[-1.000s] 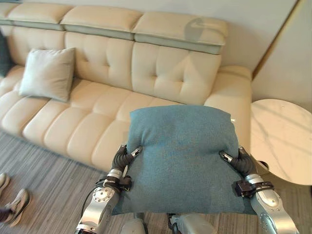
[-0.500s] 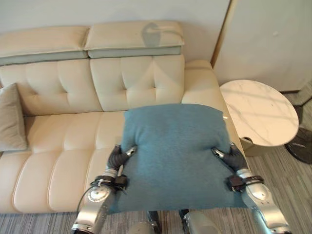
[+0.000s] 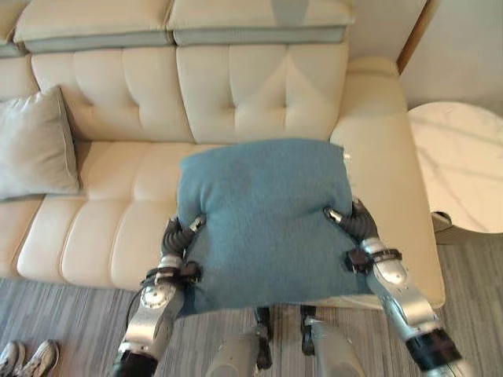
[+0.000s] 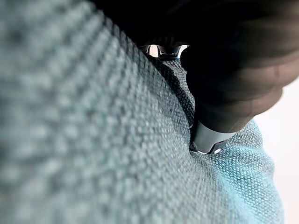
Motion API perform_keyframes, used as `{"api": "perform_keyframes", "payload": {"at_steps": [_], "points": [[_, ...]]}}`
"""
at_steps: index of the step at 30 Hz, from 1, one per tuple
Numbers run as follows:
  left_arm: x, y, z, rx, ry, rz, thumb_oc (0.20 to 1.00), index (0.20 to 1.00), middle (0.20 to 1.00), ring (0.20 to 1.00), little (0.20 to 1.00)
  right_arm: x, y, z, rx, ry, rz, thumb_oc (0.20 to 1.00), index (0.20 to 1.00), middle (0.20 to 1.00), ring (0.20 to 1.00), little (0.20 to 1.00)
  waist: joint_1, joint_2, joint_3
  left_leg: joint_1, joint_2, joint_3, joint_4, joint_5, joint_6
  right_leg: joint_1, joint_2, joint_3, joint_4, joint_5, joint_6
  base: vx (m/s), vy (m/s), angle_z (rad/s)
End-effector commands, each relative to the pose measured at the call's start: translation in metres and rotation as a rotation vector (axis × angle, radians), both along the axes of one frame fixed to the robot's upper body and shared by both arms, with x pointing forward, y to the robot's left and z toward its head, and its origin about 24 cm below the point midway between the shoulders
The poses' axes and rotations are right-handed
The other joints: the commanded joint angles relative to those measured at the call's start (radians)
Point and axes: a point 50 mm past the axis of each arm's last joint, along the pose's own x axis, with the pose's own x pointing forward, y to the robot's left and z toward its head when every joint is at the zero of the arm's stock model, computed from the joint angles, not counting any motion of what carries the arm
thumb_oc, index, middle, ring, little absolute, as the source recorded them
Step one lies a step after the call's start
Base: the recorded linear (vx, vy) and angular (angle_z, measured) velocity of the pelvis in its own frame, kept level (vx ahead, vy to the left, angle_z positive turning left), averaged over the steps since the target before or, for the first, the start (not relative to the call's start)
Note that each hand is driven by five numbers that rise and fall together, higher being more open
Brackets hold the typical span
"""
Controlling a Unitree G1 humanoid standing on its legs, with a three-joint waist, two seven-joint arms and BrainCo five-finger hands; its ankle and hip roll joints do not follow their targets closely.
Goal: Pick up all the scattered cushions and arrange them neatly on the sofa.
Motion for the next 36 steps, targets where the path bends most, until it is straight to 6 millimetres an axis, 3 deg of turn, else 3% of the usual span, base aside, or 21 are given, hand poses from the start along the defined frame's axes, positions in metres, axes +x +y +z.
{"api": "perform_keyframes", "payload": {"at_steps": [1, 3, 4, 5, 6, 8, 9, 10, 12, 13, 14, 15, 16, 17, 18, 20, 24, 28, 30, 33, 36], "points": [[0.046, -0.047, 0.093, 0.028, -0.399, -0.131, 0.200, 0.200, 0.200, 0.200, 0.200, 0.015, 0.069, 0.100, 0.173, -0.408, 0.162, 0.200, 0.200, 0.200, 0.200, 0.200, 0.016, -0.016, 0.009, -0.042, -0.022, -0.027, 0.081, -0.132, -0.065, -0.007, -0.015, 0.036, -0.059, -0.026, 0.074, -0.09, -0.004, 0.02], [0.070, -0.054, 0.136, 0.083, -0.497, -0.119, 0.200, 0.200, 0.200, 0.200, 0.200, 0.033, 0.076, 0.139, 0.175, -0.492, 0.105, 0.200, 0.200, 0.200, 0.200, 0.200, 0.022, -0.006, 0.025, -0.081, -0.023, -0.032, 0.076, -0.114, -0.072, -0.039, -0.013, 0.035, -0.062, -0.018, 0.079, -0.06, 0.000, 0.02], [0.071, -0.054, 0.137, 0.084, -0.502, -0.120, 0.200, 0.200, 0.200, 0.200, 0.200, 0.034, 0.076, 0.141, 0.176, -0.497, 0.104, 0.200, 0.200, 0.200, 0.200, 0.200, 0.023, -0.007, 0.028, -0.082, -0.023, -0.032, 0.077, -0.114, -0.072, -0.041, -0.013, 0.035, -0.061, -0.018, 0.079, -0.04, -0.010, 0.05], [0.084, -0.057, 0.170, 0.150, -0.567, -0.116, 0.200, 0.200, 0.200, 0.200, 0.200, 0.042, 0.076, 0.166, 0.196, -0.547, 0.071, 0.200, 0.200, 0.200, 0.200, 0.200, 0.027, -0.002, 0.041, -0.102, -0.023, -0.036, 0.073, -0.104, -0.075, -0.060, -0.014, 0.034, -0.063, -0.011, 0.085, -0.04, -0.031, 0.06], [0.097, -0.055, 0.216, 0.215, -0.640, -0.084, 0.200, 0.200, 0.200, 0.200, 0.200, 0.051, 0.074, 0.205, 0.193, -0.623, 0.000, 0.200, 0.200, 0.200, 0.200, 0.200, 0.032, 0.008, 0.050, -0.135, -0.023, -0.046, 0.060, -0.086, -0.082, -0.089, -0.013, 0.037, -0.071, -0.002, 0.094, -0.05, -0.034, 0.04], [0.104, -0.052, 0.257, 0.255, -0.699, -0.047, 0.200, 0.200, 0.200, 0.200, 0.200, 0.051, 0.072, 0.247, 0.160, -0.725, -0.067, 0.200, 0.200, 0.200, 0.200, 0.200, 0.044, 0.017, 0.063, -0.162, -0.024, -0.056, 0.043, -0.066, -0.087, -0.117, -0.015, 0.039, -0.075, 0.006, 0.101, -0.02, -0.009, 0.00], [0.104, -0.052, 0.260, 0.256, -0.705, -0.048, 0.200, 0.200, 0.200, 0.200, 0.200, 0.051, 0.072, 0.249, 0.161, -0.731, -0.068, 0.200, 0.200, 0.200, 0.200, 0.200, 0.045, 0.015, 0.067, -0.164, -0.024, -0.057, 0.042, -0.065, -0.087, -0.120, -0.015, 0.039, -0.075, 0.006, 0.101, 0.00, 0.000, 0.00], [0.107, -0.051, 0.289, 0.252, -0.735, -0.014, 0.200, 0.200, 0.200, 0.200, 0.200, 0.047, 0.076, 0.280, 0.132, -0.804, -0.094, 0.200, 0.200, 0.200, 0.200, 0.200, 0.046, 0.022, 0.073, -0.186, -0.024, -0.063, 0.021, -0.047, -0.091, -0.148, -0.017, 0.039, -0.081, 0.014, 0.107, 0.01, -0.003, 0.06], [0.106, -0.052, 0.320, 0.261, -0.766, 0.008, 0.200, 0.200, 0.200, 0.200, 0.200, 0.038, 0.077, 0.315, 0.125, -0.887, -0.133, 0.200, 0.200, 0.200, 0.200, 0.200, 0.044, 0.021, 0.083, -0.210, -0.026, -0.073, -0.002, -0.027, -0.094, -0.180, -0.014, 0.037, -0.080, 0.012, 0.110, 0.06, -0.015, 0.06], [0.106, -0.045, 0.330, 0.266, -0.759, 0.043, 0.200, 0.200, 0.200, 0.200, 0.200, 0.036, 0.076, 0.324, 0.093, -0.906, -0.161, 0.200, 0.200, 0.200, 0.200, 0.200, 0.044, 0.019, 0.074, -0.209, -0.027, -0.093, -0.018, -0.043, -0.100, -0.182, -0.011, 0.053, -0.086, -0.009, 0.118, 0.02, -0.028, 0.08], [0.104, -0.044, 0.345, 0.286, -0.771, 0.067, 0.200, 0.200, 0.200, 0.200, 0.200, 0.032, 0.072, 0.337, 0.073, -0.942, -0.196, 0.200, 0.200, 0.200, 0.200, 0.200, 0.041, 0.016, 0.083, -0.232, -0.028, -0.084, -0.027, -0.012, -0.096, -0.209, -0.013, 0.043, -0.085, 0.018, 0.112, 0.01, -0.022, 0.07], [0.104, -0.044, 0.346, 0.286, -0.772, 0.067, 0.200, 0.200, 0.200, 0.200, 0.200, 0.032, 0.072, 0.337, 0.074, -0.943, -0.196, 0.200, 0.200, 0.200, 0.200, 0.200, 0.041, 0.016, 0.083, -0.233, -0.028, -0.084, -0.027, -0.011, -0.096, -0.211, -0.014, 0.043, -0.085, 0.018, 0.112, -0.08, -0.031, 0.08], [0.101, -0.036, 0.365, 0.330, -0.765, 0.137, 0.586, 0.586, 0.586, 0.586, 0.586, 0.029, 0.065, 0.353, 0.016, -0.984, -0.269, 0.200, 0.200, 0.200, 0.200, 0.200, 0.040, 0.013, 0.086, -0.265, -0.031, -0.093, -0.037, 0.004, -0.097, -0.242, -0.016, 0.046, -0.089, 0.026, 0.116, 0.10, -0.028, 0.07], [0.101, -0.029, 0.368, 0.355, -0.746, 0.177, 1.000, 1.000, 1.000, 1.000, 1.000, 0.028, 0.062, 0.357, -0.011, -1.001, -0.297, 0.529, 0.529, 0.529, 0.529, 0.529, 0.043, 0.012, 0.075, -0.260, -0.033, -0.114, -0.053, -0.013, -0.102, -0.243, -0.011, 0.059, -0.093, 0.005, 0.123, 0.01, -0.046, 0.10], [0.100, -0.024, 0.374, 0.374, -0.731, 0.214, 1.000, 1.000, 1.000, 1.000, 1.000, 0.028, 0.058, 0.362, -0.034, -1.005, -0.331, 1.000, 1.000, 1.000, 1.000, 1.000, 0.041, 0.011, 0.085, -0.286, -0.033, -0.102, -0.054, 0.017, -0.097, -0.267, -0.014, 0.045, -0.093, 0.035, 0.120, 0.01, -0.045, 0.07], [0.097, -0.021, 0.381, 0.389, -0.729, 0.244, 1.000, 1.000, 1.000, 1.000, 1.000, 0.026, 0.053, 0.366, -0.037, -1.013, -0.366, 1.000, 1.000, 1.000, 1.000, 1.000, 0.045, 0.009, 0.086, -0.304, -0.034, -0.106, -0.062, 0.025, -0.097, -0.281, -0.014, 0.044, -0.097, 0.041, 0.121, -0.04, -0.040, 0.04], [0.096, -0.011, 0.382, 0.446, -0.706, 0.281, 1.000, 1.000, 1.000, 1.000, 1.000, 0.038, 0.038, 0.353, -0.056, -0.946, -0.410, 1.000, 1.000, 1.000, 1.000, 1.000, 0.055, 0.006, 0.078, -0.337, -0.033, -0.117, -0.100, 0.050, -0.099, -0.317, -0.005, 0.046, -0.116, 0.052, 0.121, 0.01, -0.038, 0.03], [0.104, 0.001, 0.361, 0.512, -0.626, 0.280, 1.000, 1.000, 1.000, 1.000, 1.000, 0.063, 0.028, 0.309, -0.078, -0.787, -0.402, 1.000, 1.000, 1.000, 1.000, 1.000, 0.051, 0.012, 0.084, -0.356, -0.029, -0.125, -0.126, 0.075, -0.113, -0.329, -0.003, 0.031, -0.133, 0.057, 0.121, -0.01, -0.018, 0.03], [0.106, 0.003, 0.355, 0.510, -0.613, 0.276, 1.000, 1.000, 1.000, 1.000, 1.000, 0.065, 0.027, 0.301, -0.086, -0.767, -0.401, 1.000, 1.000, 1.000, 1.000, 1.000, 0.047, 0.013, 0.083, -0.358, -0.030, -0.127, -0.127, 0.075, -0.115, -0.331, -0.003, 0.030, -0.133, 0.057, 0.120, -0.02, -0.010, 0.06], [0.108, 0.014, 0.335, 0.513, -0.582, 0.290, 1.000, 1.000, 1.000, 1.000, 1.000, 0.073, 0.029, 0.273, -0.191, -0.722, -0.379, 1.000, 1.000, 1.000, 1.000, 1.000, 0.036, 0.006, 0.103, -0.360, -0.027, -0.122, -0.128, 0.079, -0.122, -0.335, 0.000, 0.026, -0.133, 0.059, 0.116, -0.04, -0.008, 0.19], [0.105, 0.021, 0.332, 0.483, -0.600, 0.289, 1.000, 1.000, 1.000, 1.000, 1.000, 0.075, 0.017, 0.267, -0.198, -0.701, -0.392, 1.000, 1.000, 1.000, 1.000, 1.000, 0.028, -0.001, 0.110, -0.359, -0.025, -0.118, -0.128, 0.083, -0.129, -0.330, -0.002, 0.022, -0.137, 0.062, 0.118, -0.07, -0.004, -0.04]]}}
